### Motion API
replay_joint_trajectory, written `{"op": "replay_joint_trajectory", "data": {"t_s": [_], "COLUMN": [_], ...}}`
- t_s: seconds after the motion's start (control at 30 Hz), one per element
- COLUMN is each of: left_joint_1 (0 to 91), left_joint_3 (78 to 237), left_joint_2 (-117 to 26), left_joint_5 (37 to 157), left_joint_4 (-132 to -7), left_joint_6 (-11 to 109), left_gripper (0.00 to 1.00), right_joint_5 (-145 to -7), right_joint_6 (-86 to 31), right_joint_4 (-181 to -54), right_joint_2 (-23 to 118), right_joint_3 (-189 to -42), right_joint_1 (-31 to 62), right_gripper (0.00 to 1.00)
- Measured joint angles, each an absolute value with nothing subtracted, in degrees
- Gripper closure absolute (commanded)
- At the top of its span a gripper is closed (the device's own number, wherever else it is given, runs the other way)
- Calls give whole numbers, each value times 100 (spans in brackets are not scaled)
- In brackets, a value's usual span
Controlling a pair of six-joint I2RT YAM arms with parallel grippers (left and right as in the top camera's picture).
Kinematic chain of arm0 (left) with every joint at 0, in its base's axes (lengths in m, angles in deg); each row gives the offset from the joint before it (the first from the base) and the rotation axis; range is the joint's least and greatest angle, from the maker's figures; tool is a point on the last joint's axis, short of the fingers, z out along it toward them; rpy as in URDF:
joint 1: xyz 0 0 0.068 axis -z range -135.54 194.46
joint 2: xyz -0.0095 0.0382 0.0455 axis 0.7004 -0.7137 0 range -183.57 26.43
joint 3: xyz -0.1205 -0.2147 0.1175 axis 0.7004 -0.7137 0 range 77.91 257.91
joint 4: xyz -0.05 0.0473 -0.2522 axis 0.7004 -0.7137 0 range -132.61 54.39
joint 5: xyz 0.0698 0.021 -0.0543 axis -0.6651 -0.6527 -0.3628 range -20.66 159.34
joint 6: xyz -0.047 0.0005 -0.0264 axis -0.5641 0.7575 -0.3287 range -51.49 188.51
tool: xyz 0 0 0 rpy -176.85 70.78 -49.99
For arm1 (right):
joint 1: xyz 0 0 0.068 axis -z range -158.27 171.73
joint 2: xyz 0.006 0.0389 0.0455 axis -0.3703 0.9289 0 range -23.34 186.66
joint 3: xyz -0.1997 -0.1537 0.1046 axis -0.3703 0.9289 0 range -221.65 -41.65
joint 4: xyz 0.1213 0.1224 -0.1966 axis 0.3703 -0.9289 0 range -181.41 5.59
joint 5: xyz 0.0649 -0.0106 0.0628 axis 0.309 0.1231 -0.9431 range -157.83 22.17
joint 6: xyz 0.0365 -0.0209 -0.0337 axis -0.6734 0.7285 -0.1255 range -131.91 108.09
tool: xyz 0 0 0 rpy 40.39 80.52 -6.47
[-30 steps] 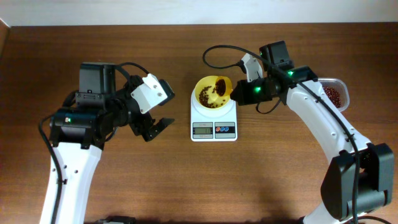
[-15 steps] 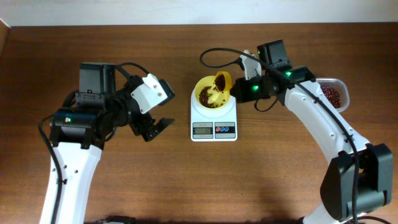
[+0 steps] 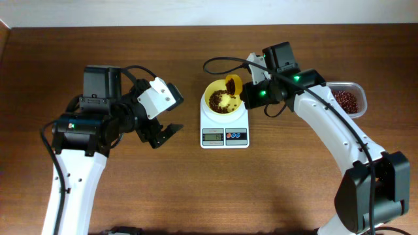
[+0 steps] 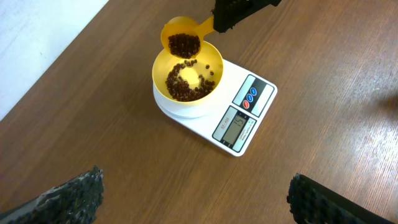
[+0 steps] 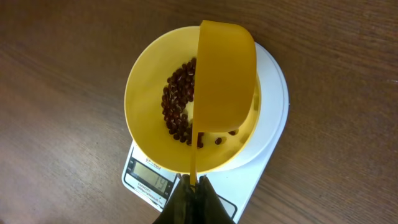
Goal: Scoop item into bowl and weigh 50g on scale
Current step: 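Tilt the scoop with the right gripper to pour beans into the bowl, then lift the emptied scoop with the right gripper away from the bowl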
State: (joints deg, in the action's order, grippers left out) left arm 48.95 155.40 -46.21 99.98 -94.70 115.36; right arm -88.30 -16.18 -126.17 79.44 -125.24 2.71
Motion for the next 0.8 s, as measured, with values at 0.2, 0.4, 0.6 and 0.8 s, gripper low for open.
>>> {"op": "replay_joint_trajectory", "data": {"t_s": [0.2,0.4,0.6,0.8], "left_joint_1": [4895,4895,4895,4895], "left_joint_3": [15540,15540,15540,15540], "left_joint_2": [-4621,-4621,-4621,-4621], "left_joint_5": [9998,9998,9998,9998], "left_joint_4": [-9470,-9472,-9472,-9472], "left_joint_6": [11536,11536,11536,11536], "left_gripper": [1,1,1,1], "right_joint_5": [-8740,-8559,-8351,-8231], "right_joint_6": [-1511,-1459,-1446,-1448], "right_joint_4": [-12743,-12907,-12990,-13036], "right_joint_2": [7938,7929,7925,7925], "right_joint_3": [-12602,-12668,-12703,-12769], "right_joint_1": [225,93,61,-22], "right_gripper": [96,96,96,96]}}
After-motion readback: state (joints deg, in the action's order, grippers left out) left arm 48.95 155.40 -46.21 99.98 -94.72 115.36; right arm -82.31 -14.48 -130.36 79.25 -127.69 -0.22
